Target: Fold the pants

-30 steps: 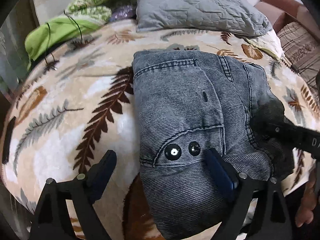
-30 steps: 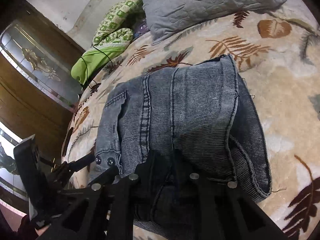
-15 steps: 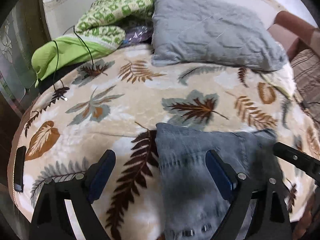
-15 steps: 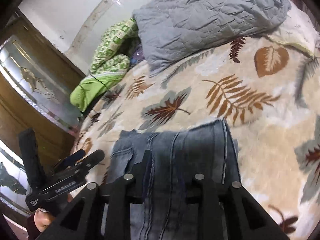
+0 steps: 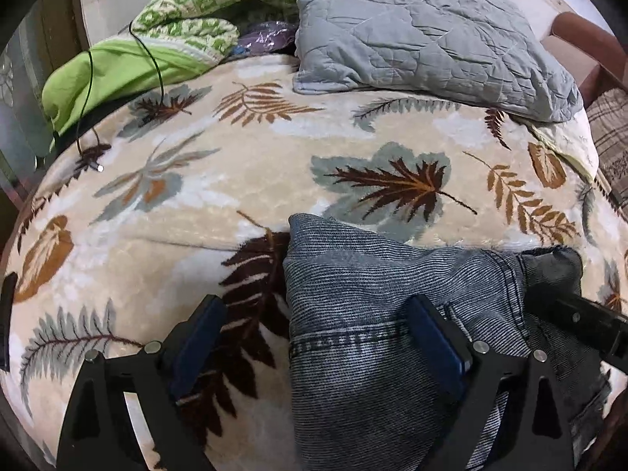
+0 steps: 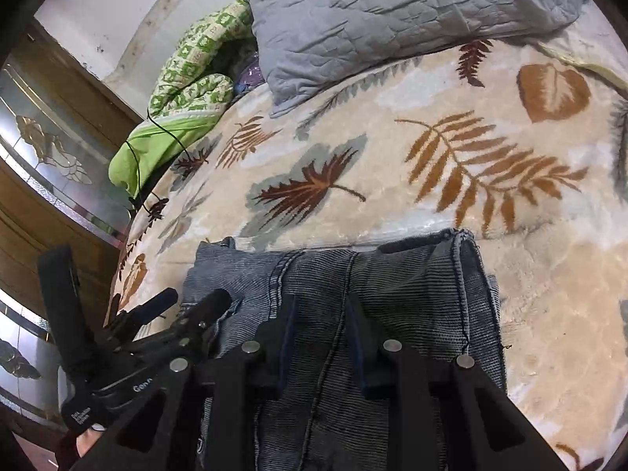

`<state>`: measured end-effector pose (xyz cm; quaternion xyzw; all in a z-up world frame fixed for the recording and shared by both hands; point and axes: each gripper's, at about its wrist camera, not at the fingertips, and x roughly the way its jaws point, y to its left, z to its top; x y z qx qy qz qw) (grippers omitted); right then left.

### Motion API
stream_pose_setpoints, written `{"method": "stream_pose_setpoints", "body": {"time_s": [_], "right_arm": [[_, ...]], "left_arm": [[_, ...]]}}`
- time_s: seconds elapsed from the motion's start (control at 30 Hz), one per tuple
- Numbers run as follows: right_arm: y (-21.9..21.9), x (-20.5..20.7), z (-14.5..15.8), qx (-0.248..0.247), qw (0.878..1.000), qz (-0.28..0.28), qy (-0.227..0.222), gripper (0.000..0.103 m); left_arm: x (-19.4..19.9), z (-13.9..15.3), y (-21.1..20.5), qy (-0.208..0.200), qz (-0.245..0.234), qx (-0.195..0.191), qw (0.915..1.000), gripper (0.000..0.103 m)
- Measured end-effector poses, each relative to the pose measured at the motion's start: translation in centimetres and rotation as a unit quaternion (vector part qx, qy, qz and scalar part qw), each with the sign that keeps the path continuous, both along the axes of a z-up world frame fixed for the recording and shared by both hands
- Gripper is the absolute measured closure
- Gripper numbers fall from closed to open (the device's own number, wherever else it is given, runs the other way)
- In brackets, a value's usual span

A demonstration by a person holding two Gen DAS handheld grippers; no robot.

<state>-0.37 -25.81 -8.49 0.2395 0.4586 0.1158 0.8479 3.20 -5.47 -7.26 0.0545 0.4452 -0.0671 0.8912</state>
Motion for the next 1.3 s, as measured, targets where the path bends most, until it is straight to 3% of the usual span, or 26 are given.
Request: {"method": "stream_pose_setpoints", "body": {"time_s": [0.4,0.63,0.8,1.03,1.3], "right_arm": [[-1.0,0.5,-1.0,0.052,0.999,0.001,0.002,0.074],[-0.8,0.3,-1.0,0.046,0.999,0.004,-0.003,0.074],[-0.6,-0.7,-0.1,0.031,1.0,0.001,-0.006,0.074],[0.2,-3.6,2.1,-0.006,0.999,0.007,-0.045,0.074],[1.5,-7.1,3.1,-0.029,0.998,0.015,-0.059,0.074]], "left_arm": [[0.1,0.1,0.0,-0.008,-0.004,0.006,0.9999,0.007],[-0.4,0.1,-0.3,-0.023,-0.001,0.018,0.9996,0.005],[-2.3,1.5,-0.5,-0.056,-0.008,0.037,0.9977,0.005],[-5.9,3.8,0.4,-0.086,-0.004,0.01,0.9962,0.005],[-10.5,4.3,1.3,-0.104,-0.007,0.016,0.9944,0.005]]}}
